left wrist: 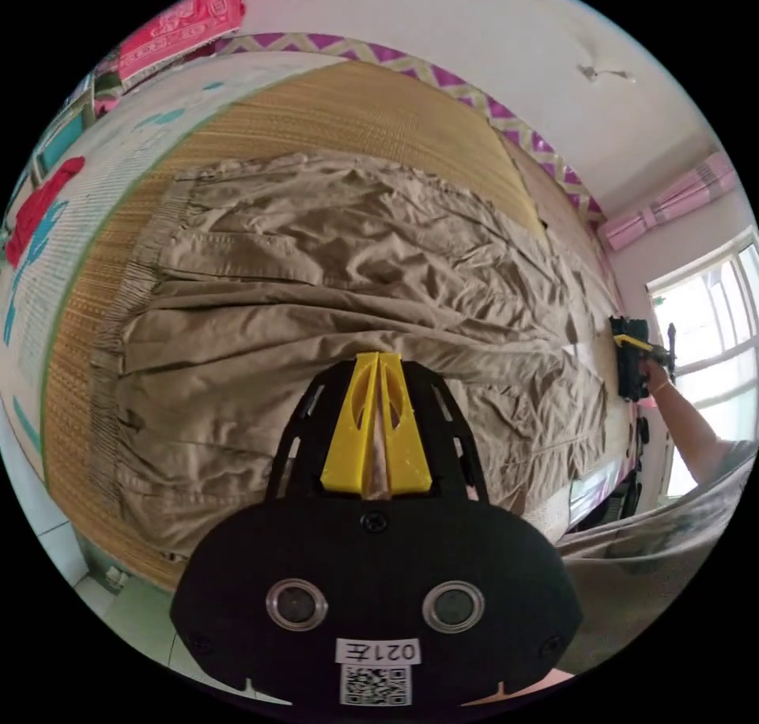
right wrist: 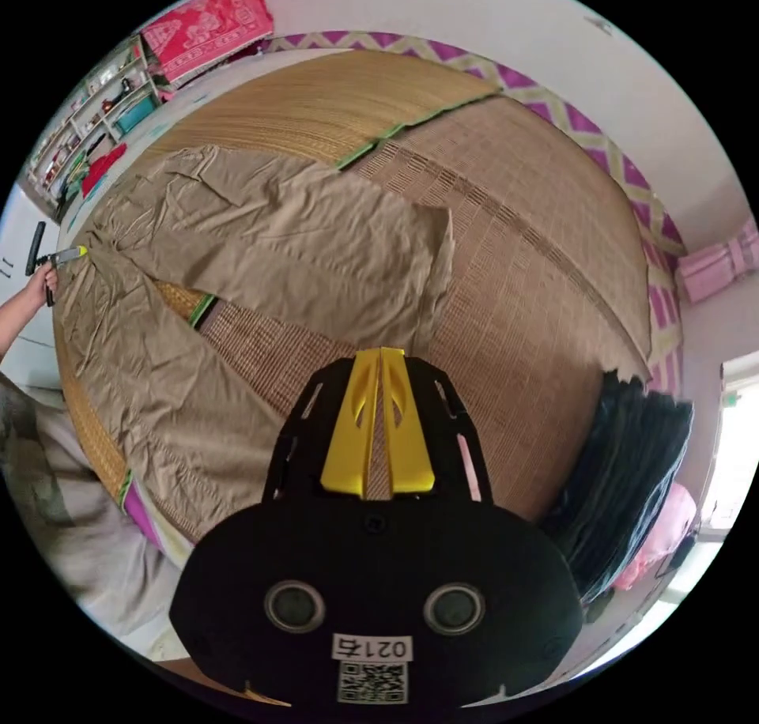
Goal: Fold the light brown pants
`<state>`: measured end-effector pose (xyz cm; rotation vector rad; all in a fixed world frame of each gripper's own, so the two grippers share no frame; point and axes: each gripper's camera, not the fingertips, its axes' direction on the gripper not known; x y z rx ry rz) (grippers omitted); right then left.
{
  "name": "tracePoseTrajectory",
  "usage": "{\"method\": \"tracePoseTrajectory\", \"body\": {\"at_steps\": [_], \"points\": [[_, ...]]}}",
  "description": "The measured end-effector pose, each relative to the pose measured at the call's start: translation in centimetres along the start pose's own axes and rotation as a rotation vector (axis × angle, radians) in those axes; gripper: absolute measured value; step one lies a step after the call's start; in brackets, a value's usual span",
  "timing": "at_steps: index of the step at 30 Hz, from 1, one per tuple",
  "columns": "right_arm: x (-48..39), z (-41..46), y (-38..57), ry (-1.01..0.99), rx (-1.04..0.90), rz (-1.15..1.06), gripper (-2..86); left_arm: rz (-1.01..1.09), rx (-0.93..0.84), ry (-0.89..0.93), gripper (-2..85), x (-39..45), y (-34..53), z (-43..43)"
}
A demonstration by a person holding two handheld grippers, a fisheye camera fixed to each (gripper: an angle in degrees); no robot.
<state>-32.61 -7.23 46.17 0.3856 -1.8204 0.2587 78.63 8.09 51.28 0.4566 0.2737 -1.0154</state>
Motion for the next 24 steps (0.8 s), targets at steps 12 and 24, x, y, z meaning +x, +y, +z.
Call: {"method": "tracePoseTrajectory", "body": {"at_steps": [12, 24], "points": [[-0.2, 7.1, 1.0, 0.192, -0.345, 0.008, -0.8, 0.123, -0.124, 0.061, -1.0, 7.3, 2.9, 6.8], [7.1, 0.6, 1.2, -0.067, -0.028, 0.135, -0.9, 0.193, -0.149, 0.071, -1.0, 11.4, 2.0, 8.6]]}}
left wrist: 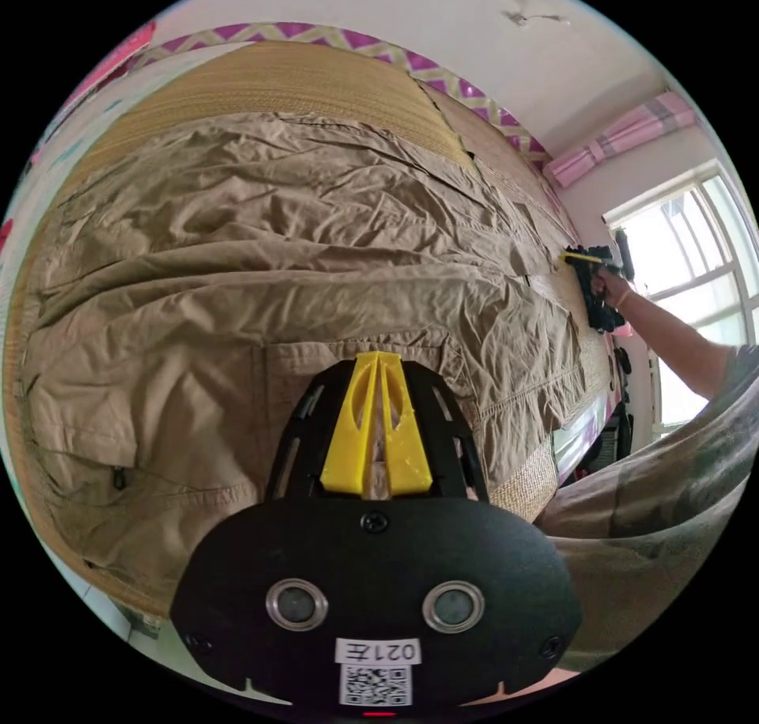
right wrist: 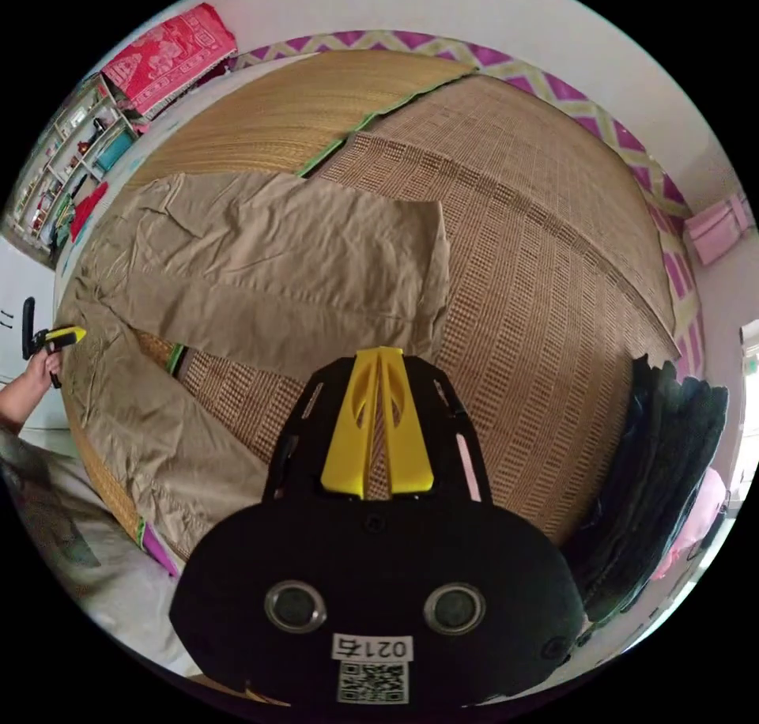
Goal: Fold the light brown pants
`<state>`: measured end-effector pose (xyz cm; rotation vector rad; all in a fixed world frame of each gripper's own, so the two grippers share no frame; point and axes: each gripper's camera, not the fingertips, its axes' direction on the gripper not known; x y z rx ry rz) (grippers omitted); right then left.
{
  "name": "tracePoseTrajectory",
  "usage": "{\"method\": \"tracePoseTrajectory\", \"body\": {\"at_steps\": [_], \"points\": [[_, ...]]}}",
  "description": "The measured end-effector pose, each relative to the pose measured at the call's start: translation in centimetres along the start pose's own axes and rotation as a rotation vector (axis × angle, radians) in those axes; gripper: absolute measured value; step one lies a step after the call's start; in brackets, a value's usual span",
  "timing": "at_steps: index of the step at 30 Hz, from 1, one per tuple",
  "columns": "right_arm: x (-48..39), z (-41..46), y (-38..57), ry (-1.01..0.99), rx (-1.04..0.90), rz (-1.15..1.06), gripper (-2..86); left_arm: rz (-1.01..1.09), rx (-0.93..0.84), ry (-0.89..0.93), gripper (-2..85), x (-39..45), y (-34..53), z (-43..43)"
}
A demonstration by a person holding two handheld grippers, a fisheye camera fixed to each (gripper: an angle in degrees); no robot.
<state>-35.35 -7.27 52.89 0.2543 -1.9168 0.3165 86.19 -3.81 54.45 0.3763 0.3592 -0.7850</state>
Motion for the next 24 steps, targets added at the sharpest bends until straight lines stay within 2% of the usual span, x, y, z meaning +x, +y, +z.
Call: {"method": "tracePoseTrajectory", "body": {"at_steps": [2, 8, 12, 14, 15, 18, 22, 24], "points": [[0.7, 2.5, -0.9, 0.06, -0.136, -0.002, -0.9, 0.014, -0.004, -0.04, -1.0, 0.7, 0.1, 0.8], [6.6, -0.3, 5.4, -0.047, -0.129, 0.148, -0.7, -0.012, 0.03, 0.016, -1.0, 0.2, 1.4, 1.8], [9.3, -2.4, 8.6, -0.081, -0.21, 0.194, -0.7, -0.035, 0.023, 0.03, -1.0, 0.3, 1.8, 2.6], [10.7, -4.5, 9.4, -0.077, -0.148, 0.23, -0.5, -0.043, -0.005, 0.034, -1.0, 0.6, 1.8, 2.9], [12.2, -6.5, 10.1, -0.132, -0.038, 0.268, -0.3, -0.04, -0.012, 0.03, -1.0, 0.9, 1.9, 3.0], [16.3, -9.1, 10.8, -0.219, 0.079, 0.321, 2.3, -0.02, 0.05, 0.049, -1.0, 2.1, 2.8, 2.5], [20.6, -9.6, 11.3, -0.417, 0.026, 0.336, 8.9, -0.013, 0.059, 0.066, -1.0, 3.3, 4.5, 2.0], [20.0, -11.3, 13.0, -0.388, 0.027, 0.293, 8.1, -0.024, 0.06, 0.029, -0.9, 3.7, 6.9, 0.9]]}}
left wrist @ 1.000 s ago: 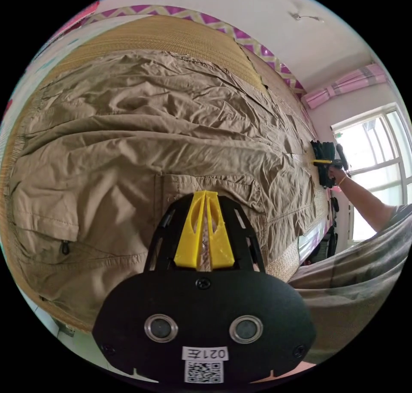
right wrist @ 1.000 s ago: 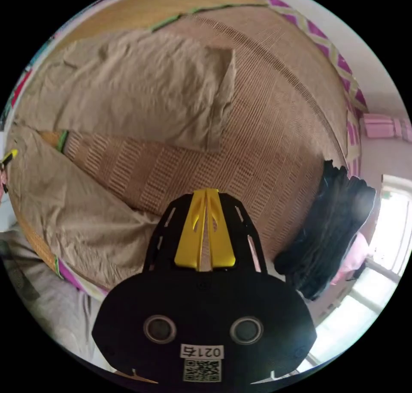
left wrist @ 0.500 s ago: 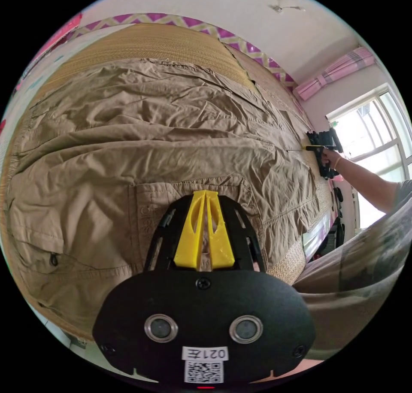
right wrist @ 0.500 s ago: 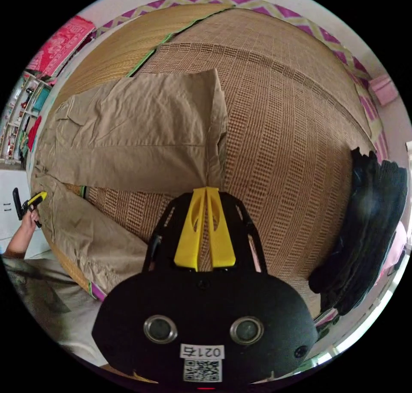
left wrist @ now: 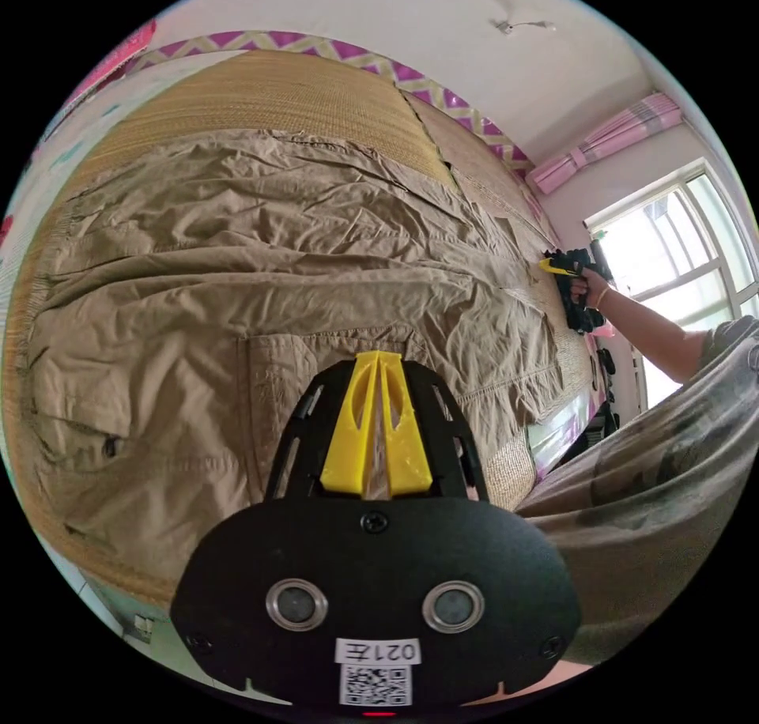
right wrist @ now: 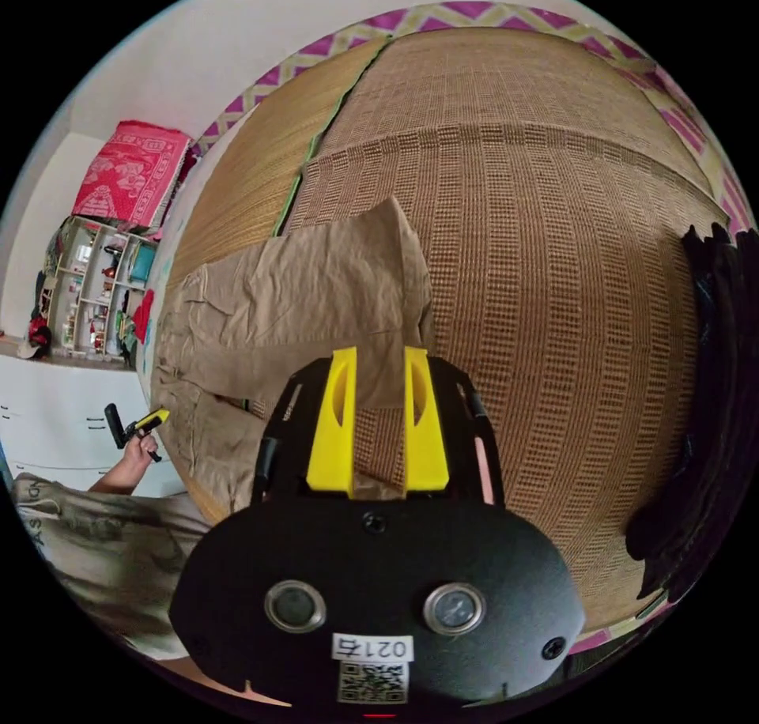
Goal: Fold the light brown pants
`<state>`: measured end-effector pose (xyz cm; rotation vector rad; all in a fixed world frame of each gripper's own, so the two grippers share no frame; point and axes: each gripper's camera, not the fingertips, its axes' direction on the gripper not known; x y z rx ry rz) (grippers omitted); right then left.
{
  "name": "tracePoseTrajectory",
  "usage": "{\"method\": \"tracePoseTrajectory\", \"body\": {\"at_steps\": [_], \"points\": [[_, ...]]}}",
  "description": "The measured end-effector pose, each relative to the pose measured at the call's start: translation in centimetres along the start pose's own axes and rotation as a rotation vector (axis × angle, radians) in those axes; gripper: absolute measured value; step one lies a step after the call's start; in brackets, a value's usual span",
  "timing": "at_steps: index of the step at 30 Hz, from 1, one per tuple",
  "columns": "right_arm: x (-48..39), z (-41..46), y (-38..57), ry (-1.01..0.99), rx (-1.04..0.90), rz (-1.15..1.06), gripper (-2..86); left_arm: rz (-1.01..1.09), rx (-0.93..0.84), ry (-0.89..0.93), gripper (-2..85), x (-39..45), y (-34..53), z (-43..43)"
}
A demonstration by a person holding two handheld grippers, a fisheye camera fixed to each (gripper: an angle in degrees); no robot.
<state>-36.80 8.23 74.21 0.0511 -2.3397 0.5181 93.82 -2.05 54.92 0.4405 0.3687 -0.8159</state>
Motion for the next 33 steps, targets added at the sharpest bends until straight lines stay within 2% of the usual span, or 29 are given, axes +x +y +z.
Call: {"method": "tracePoseTrajectory", "body": {"at_steps": [2, 5, 8, 11, 14, 18, 22, 25, 30, 33], "points": [[-1.1, -1.8, 3.2, 0.025, 0.003, -0.055, 7.1, -0.039, 0.005, -0.043, -0.9, -0.3, 2.5, -1.4], [-2.0, -5.3, 10.8, 0.052, 0.025, -0.071, 3.3, -0.214, 0.021, -0.098, -0.7, -2.4, 8.2, -4.0], [-0.2, -8.0, 19.7, 0.018, 0.03, 0.062, 0.9, -0.478, 0.099, -0.129, 0.1, -5.8, 15.2, -6.5], [2.3, -8.7, 28.6, -0.017, -0.004, 0.238, 1.2, -0.7, 0.229, -0.073, 5.5, -9.3, 21.4, -7.5], [4.3, -8.2, 36.7, -0.11, -0.028, 0.398, 4.3, -0.806, 0.334, 0.03, 10.9, -12.7, 25.0, -6.9], [7.6, -6.7, 46.0, -0.436, 0.08, 0.714, 7.7, -0.924, 0.452, 0.124, 13.2, -16.9, 28.2, -5.0], [8.7, -5.1, 51.9, -0.58, 0.16, 0.901, 9.7, -1.004, 0.503, 0.129, 13.7, -20.1, 29.5, -3.4], [8.4, -4.2, 54.1, -0.607, 0.144, 0.937, 10.9, -1.028, 0.497, 0.125, 12.7, -22.1, 30.0, -2.2], [7.7, -2.9, 56.4, -0.745, 0.244, 0.97, 11.2, -0.983, 0.476, 0.185, 11.7, -24.4, 31.2, -0.7], [7.5, -2.6, 56.8, -0.716, 0.266, 0.981, 11.1, -0.962, 0.469, 0.231, 12.6, -25.4, 31.6, 0.1]]}}
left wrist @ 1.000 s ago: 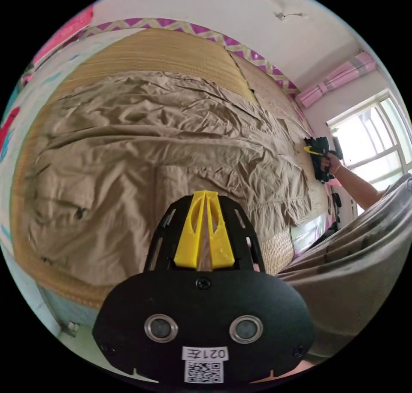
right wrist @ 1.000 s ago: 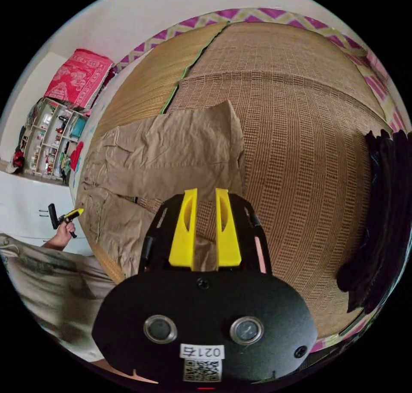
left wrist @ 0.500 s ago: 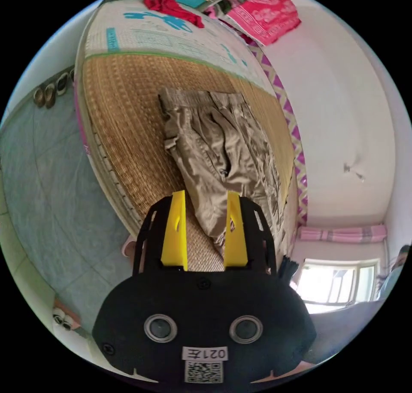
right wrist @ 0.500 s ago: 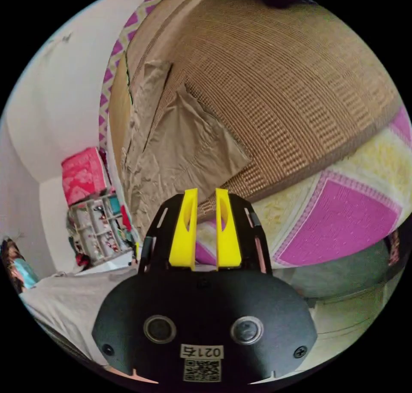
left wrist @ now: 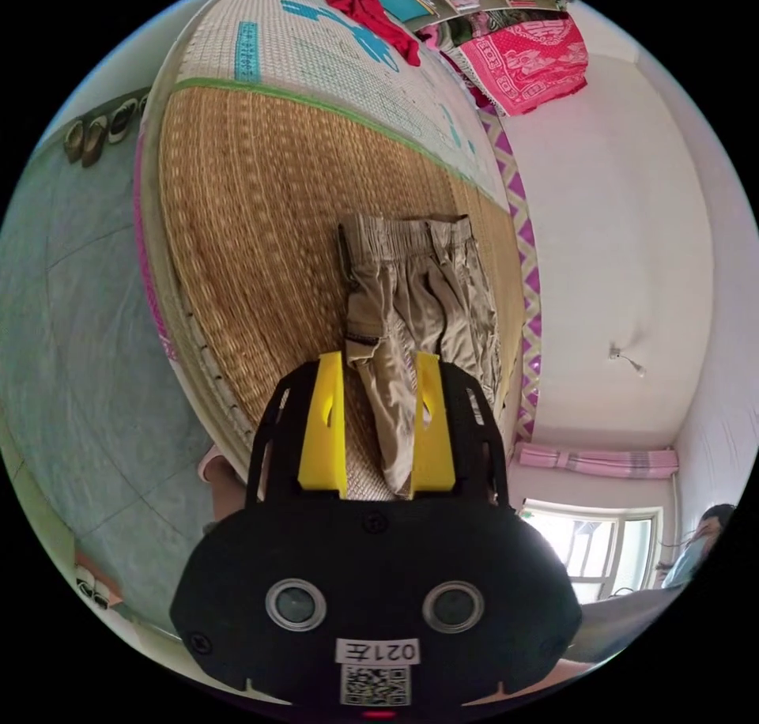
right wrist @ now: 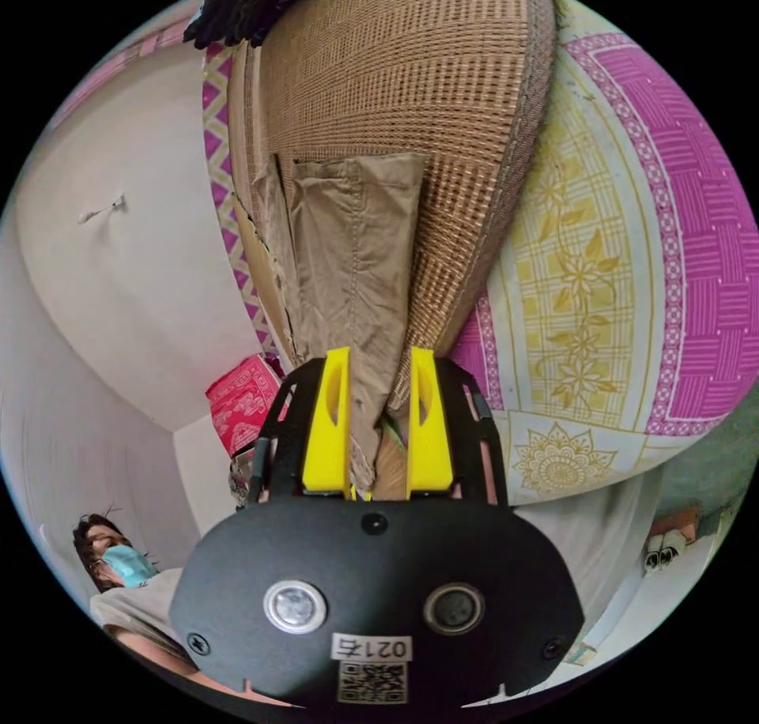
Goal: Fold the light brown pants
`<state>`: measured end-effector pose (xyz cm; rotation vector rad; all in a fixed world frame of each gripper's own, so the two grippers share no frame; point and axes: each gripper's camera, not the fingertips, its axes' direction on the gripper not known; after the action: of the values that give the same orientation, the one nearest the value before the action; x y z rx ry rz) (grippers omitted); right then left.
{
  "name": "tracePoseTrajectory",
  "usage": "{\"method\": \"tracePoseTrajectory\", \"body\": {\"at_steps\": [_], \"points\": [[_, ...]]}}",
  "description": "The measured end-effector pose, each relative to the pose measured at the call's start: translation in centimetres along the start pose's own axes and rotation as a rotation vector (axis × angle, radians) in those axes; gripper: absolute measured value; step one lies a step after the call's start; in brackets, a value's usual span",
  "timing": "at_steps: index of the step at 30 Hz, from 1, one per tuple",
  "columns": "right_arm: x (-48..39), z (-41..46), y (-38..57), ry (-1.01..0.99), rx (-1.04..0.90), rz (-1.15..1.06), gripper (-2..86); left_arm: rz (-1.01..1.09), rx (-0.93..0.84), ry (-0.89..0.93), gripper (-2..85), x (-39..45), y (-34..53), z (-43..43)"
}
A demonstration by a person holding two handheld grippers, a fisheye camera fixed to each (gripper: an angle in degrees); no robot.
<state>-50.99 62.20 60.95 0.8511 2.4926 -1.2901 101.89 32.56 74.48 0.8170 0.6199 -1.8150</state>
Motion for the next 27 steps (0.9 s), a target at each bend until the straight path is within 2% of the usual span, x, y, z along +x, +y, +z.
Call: {"method": "tracePoseTrajectory", "body": {"at_steps": [5, 7, 10, 14, 20, 23, 27], "points": [[2.0, -0.9, 1.0, -0.027, 0.067, -0.007, 10.0, -0.005, -0.017, 0.016, 12.2, -1.5, -0.8, 1.0], [2.9, -2.2, 2.0, -0.112, 0.184, -0.01, 9.7, -0.003, -0.021, 0.037, 12.0, -1.9, -1.2, 1.6], [3.5, -3.1, 1.9, -0.058, 0.215, 0.001, 9.2, 0.005, -0.035, 0.039, 11.6, -2.2, -2.1, 2.7], [4.2, -3.6, 0.9, -0.091, 0.281, -0.001, 8.8, 0.004, -0.038, 0.048, 11.0, -2.5, -3.9, 4.2], [4.4, -1.6, -0.3, -0.043, 0.295, -0.009, 5.5, -0.007, -0.029, 0.089, 10.6, -2.0, -6.7, 6.3], [4.9, -0.8, 0.1, -0.031, 0.288, -0.005, 1.0, 0.005, -0.027, 0.051, 8.8, -0.9, -7.7, 6.3], [1.7, -0.9, 0.4, -0.015, 0.274, -0.054, -0.3, 0.062, -0.089, 0.006, 8.3, 2.3, -10.2, 5.5]]}}
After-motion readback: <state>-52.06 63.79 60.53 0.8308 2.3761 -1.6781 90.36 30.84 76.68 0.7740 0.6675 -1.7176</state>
